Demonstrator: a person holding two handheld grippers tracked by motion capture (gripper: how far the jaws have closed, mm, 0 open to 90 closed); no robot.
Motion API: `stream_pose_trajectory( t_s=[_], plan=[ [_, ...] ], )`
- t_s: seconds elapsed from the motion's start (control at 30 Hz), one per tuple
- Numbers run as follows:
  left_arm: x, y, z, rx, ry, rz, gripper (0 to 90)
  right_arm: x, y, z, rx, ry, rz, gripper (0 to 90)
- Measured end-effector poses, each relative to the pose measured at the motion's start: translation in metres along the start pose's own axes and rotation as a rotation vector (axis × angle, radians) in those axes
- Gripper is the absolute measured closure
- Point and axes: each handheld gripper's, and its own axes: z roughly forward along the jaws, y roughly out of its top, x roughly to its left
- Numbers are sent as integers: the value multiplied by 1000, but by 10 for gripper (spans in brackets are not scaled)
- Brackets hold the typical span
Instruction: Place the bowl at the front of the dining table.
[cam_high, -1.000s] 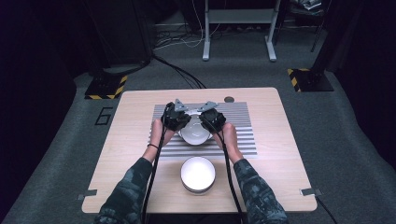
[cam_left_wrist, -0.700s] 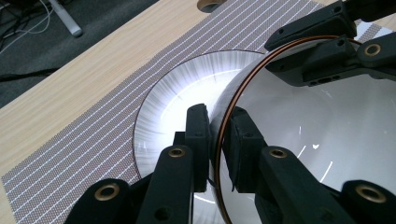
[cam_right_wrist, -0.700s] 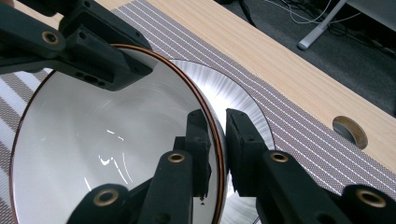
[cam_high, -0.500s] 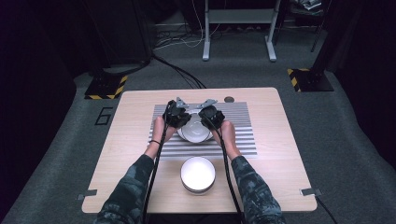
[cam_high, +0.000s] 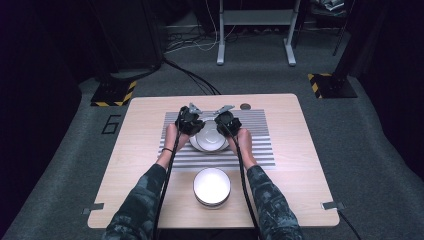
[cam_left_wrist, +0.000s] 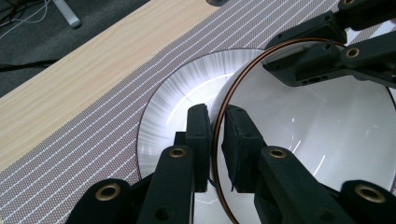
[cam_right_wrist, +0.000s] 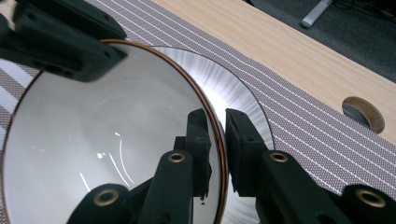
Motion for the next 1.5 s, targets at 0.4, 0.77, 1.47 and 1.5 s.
stream_pose_trajectory(
  t_s=[0.4, 0.77, 1.47, 1.5],
  plan=[
    [9, -4, 16, 19, 28, -66, 860, -9, -8, 18, 46, 26, 96, 808],
    [13, -2, 23, 63, 37, -80, 843, -17, -6, 30, 101, 89, 165, 805],
    [14, -1, 20, 87, -18, -136, 390, -18, -2, 28, 103, 100, 226, 191],
    [15, -1, 19, 82, -17, -138, 360, -19, -3, 28, 100, 104, 227, 148]
  ],
)
